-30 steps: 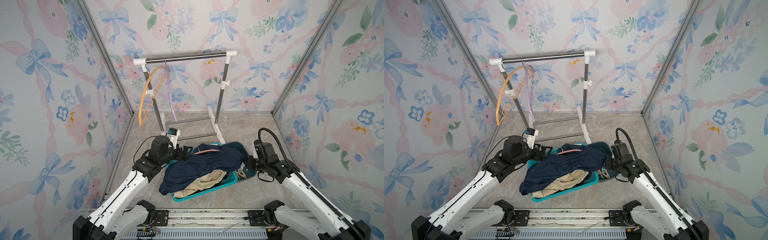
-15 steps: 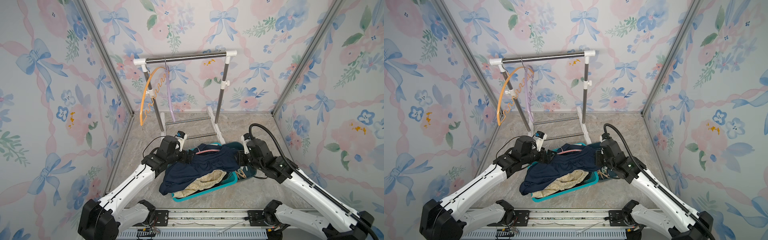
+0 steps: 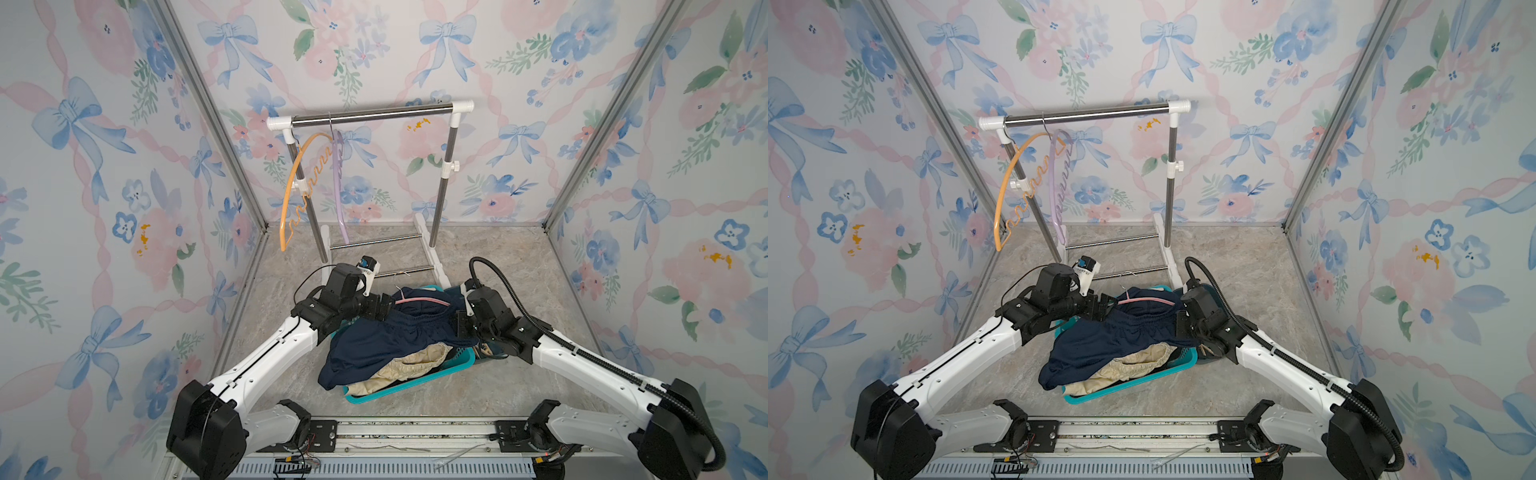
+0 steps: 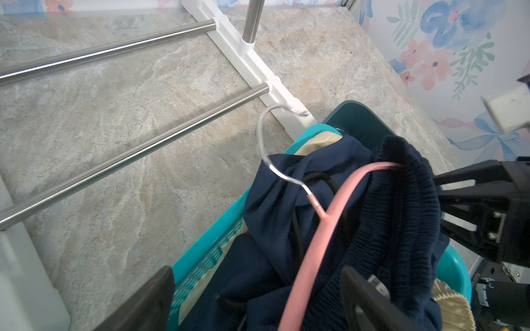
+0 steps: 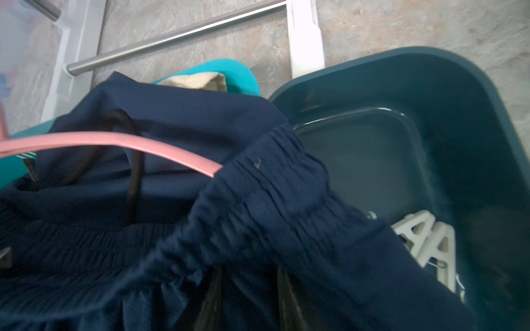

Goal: Remove the clothespins securing shorts to the hanger
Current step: Pick up the hanger from the basket.

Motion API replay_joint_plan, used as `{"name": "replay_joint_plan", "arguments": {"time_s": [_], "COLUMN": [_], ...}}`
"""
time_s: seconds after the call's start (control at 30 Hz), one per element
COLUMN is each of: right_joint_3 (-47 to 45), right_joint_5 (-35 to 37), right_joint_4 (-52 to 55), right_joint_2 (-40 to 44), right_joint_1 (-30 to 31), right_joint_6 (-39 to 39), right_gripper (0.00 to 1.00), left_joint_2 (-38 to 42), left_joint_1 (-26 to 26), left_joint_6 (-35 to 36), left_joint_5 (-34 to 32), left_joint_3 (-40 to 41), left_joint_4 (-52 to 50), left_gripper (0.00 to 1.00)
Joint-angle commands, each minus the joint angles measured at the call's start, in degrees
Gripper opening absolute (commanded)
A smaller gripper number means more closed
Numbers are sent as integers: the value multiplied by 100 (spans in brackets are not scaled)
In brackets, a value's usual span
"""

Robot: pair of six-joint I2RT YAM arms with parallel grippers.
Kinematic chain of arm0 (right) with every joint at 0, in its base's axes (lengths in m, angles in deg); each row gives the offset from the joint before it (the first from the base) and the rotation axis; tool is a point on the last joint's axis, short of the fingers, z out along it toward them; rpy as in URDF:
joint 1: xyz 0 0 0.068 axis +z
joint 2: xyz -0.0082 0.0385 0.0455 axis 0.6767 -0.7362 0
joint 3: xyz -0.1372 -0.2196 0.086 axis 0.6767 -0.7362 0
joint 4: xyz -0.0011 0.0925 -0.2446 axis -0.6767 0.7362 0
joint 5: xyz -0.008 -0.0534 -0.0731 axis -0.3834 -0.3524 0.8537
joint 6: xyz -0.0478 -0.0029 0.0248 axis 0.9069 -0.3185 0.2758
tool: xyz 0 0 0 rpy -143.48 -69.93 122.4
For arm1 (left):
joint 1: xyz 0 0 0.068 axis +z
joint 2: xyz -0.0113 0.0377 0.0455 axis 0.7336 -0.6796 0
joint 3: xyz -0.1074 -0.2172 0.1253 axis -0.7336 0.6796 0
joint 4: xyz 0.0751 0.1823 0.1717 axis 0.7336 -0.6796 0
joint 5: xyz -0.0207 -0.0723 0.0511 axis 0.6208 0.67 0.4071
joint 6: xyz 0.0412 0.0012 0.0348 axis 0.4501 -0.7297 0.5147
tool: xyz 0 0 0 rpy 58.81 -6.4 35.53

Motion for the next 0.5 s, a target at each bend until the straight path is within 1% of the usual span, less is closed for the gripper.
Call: {"name": "replay_joint_plan", "arguments": {"time_s": [0.0, 0.1, 0.3, 0.47], "right_joint_3": [-431, -467, -380, -372], "right_joint_5": [-139, -159, -135, -175], "right_joint_4": [26, 34, 8, -70], "right_joint_2": [3, 83, 84, -74], "right_joint_1": [-72, -123, -154, -143], "right_joint_6": [-187, -162, -93, -117], "right_gripper": [34, 34, 34, 34], "left_joint_2": [-254, -489, -849, -993], "left_joint_1": [-28, -29, -28, -37], "left_joint_6": [149, 200, 296, 500], "left_joint_5": [33, 253, 707, 1332], "left_joint_3": [-148, -249, -470, -514], "left_joint_4": [-13, -12, -4, -12], "left_gripper": [90, 89, 78, 69]}}
